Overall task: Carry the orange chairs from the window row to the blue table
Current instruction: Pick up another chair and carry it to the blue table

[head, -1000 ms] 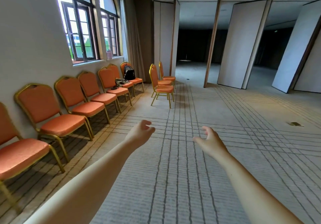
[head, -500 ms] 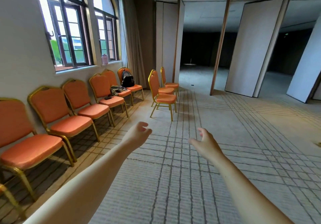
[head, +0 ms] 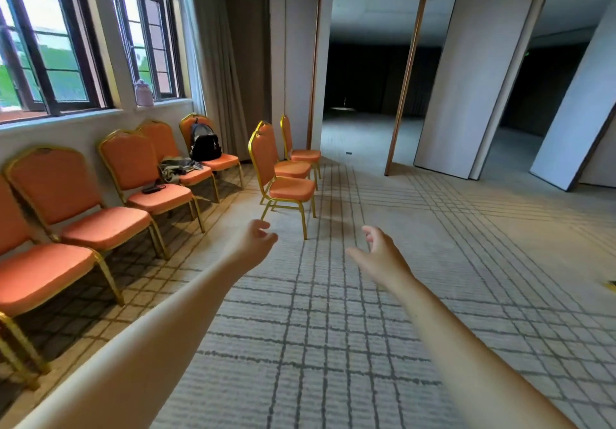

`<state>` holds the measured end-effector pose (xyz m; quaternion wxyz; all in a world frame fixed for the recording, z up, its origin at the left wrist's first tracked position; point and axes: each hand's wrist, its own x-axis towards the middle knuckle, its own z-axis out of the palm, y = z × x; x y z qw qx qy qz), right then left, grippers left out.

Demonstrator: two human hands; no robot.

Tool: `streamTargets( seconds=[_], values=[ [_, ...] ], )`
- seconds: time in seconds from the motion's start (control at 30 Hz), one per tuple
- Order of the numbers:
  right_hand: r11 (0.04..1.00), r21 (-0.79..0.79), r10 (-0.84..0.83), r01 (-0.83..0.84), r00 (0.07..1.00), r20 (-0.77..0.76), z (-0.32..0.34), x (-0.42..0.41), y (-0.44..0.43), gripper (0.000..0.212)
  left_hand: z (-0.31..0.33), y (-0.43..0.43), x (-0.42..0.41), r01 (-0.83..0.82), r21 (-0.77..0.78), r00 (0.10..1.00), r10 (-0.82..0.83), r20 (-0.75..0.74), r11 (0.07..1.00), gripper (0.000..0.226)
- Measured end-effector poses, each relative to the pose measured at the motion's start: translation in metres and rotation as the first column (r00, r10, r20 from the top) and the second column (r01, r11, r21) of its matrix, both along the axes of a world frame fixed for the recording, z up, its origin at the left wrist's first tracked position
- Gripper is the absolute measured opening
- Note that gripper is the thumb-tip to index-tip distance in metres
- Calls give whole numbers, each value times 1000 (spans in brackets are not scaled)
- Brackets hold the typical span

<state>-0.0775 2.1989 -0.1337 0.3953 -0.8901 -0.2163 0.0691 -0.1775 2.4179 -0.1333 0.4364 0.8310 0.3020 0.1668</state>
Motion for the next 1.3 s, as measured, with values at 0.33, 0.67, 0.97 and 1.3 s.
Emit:
streamTargets(
  seconds=[0.33, 0.67, 0.97, 1.3],
  values=[
    [999, 14, -36, 37, 997, -65, -31, 286, 111, 72, -27, 108, 286, 45, -26, 996, -47, -70, 999, 41],
    [999, -43, 14, -17, 996, -86, -25, 580, 244, 71, -32, 240, 562, -47, 30, 991, 51, -124, 998, 42],
    [994, -67, 86, -92, 993, -87, -55, 793, 392, 72, -65, 379, 783, -67, 57, 993, 72, -98, 996, 42],
    [989, -87, 109, -123, 983, -148, -76, 1040, 556, 71, -82, 541, 1041, -69, 7, 989, 70, -132, 998, 43]
  ],
)
